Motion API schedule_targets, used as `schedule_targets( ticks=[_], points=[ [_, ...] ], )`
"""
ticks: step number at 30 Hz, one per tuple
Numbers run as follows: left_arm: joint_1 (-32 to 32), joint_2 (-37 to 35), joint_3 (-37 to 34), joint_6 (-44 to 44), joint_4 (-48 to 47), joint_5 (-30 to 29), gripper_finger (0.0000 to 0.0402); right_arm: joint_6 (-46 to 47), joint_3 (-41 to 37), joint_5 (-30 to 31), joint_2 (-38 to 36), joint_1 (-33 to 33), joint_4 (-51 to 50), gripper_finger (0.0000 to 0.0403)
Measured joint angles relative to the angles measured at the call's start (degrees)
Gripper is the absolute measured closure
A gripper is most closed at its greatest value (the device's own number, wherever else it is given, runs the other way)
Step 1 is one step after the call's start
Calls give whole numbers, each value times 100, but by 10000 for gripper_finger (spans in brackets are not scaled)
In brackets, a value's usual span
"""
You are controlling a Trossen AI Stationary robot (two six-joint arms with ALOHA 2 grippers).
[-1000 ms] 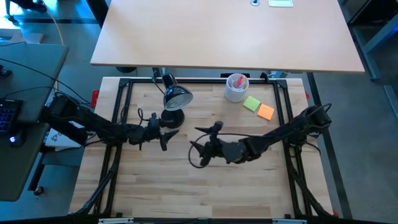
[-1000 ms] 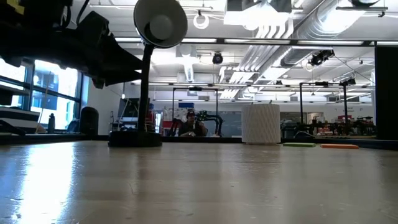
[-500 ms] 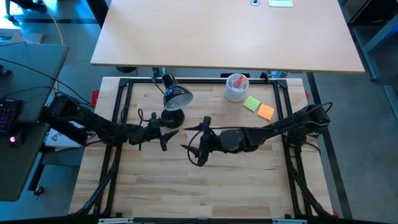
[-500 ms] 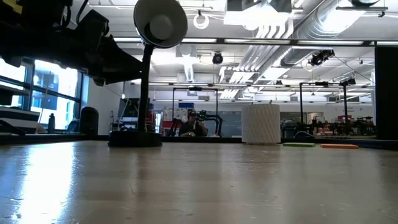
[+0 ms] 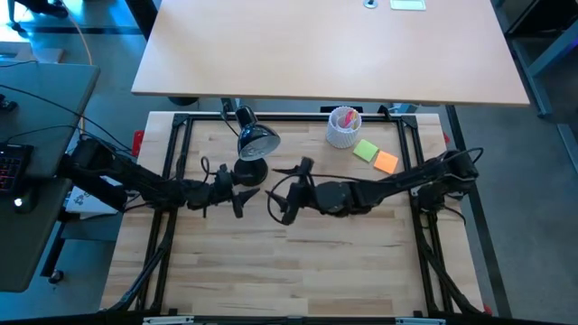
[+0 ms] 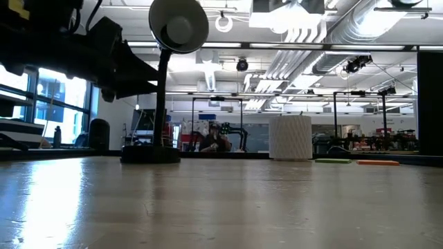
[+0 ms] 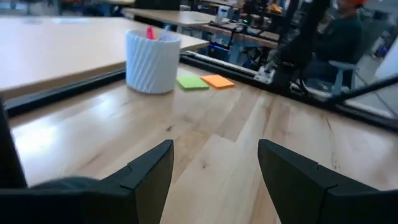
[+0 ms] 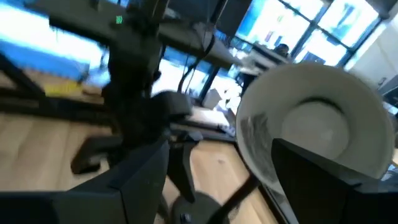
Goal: Screw lightbulb
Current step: Remove the lightbulb from the lamp
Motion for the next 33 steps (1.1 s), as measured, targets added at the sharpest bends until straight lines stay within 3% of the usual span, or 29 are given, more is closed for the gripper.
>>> schedule_targets(
  ticks=[6,10,16,18,23,27,33],
  points=[
    [189,-1,0,-467,-366,-86,173,-1,-2,8,5,-240,-50,119],
    [297,-1,0,-422,-433,-311,173,254,-4,433,5,-259,-22,119],
    [438,-1,0,-821,-1139,-1517,173,694,-4,1135,5,-90,-70,119],
    [611,-1,0,-849,-1305,-1601,173,612,-4,1199,5,-41,-68,119],
    [1342,-24,0,-554,-1307,-1234,173,708,-4,1158,5,-10,-195,119],
    [2054,-56,0,-21,-1140,-618,173,708,-4,1166,5,-8,-435,119],
    [2723,-56,-2,1536,-351,405,173,753,-4,1179,5,-6,-514,119]
  ],
)
